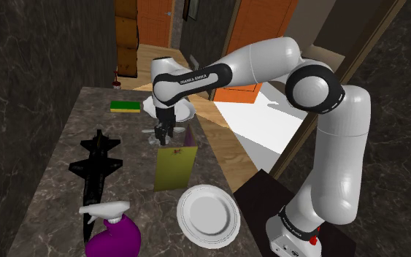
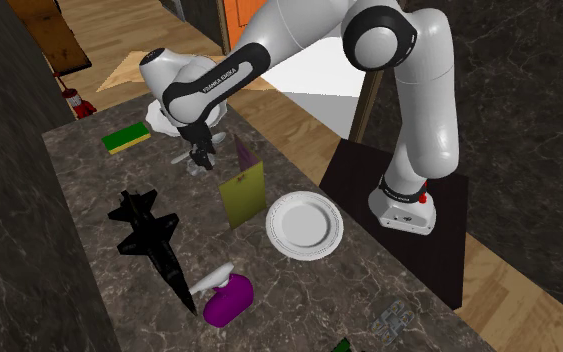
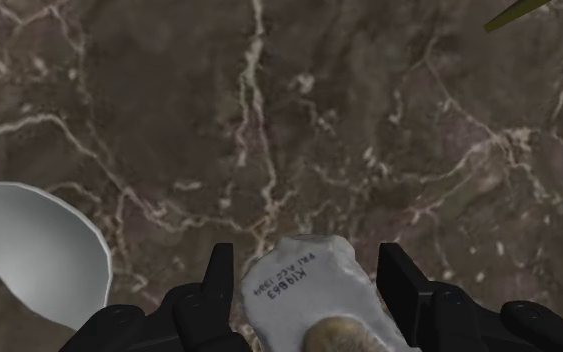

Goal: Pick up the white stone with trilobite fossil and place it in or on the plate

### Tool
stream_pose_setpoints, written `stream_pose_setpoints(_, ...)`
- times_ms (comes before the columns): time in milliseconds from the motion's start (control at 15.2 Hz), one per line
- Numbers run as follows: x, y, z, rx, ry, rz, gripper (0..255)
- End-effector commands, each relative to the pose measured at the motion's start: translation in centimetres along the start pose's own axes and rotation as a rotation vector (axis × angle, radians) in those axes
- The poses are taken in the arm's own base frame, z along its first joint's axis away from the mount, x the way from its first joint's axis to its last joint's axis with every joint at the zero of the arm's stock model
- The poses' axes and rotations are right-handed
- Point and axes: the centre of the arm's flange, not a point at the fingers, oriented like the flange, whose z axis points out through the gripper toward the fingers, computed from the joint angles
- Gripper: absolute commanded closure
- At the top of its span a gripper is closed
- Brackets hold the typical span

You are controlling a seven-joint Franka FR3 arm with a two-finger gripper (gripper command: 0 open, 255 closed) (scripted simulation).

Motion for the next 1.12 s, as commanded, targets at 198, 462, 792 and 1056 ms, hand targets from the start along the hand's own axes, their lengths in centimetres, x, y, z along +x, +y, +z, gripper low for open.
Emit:
stream_pose_setpoints(198,-0.1,0.0,-0.5,0.0,0.0,0.0,255)
stream_pose_setpoints(462,-0.5,-0.2,-2.6,0.0,0.0,0.0,255)
stream_pose_setpoints(792,-1.1,-0.3,-5.2,0.0,0.0,0.0,255)
stream_pose_setpoints(1056,-1.5,-0.5,-7.2,0.0,0.0,0.0,255)
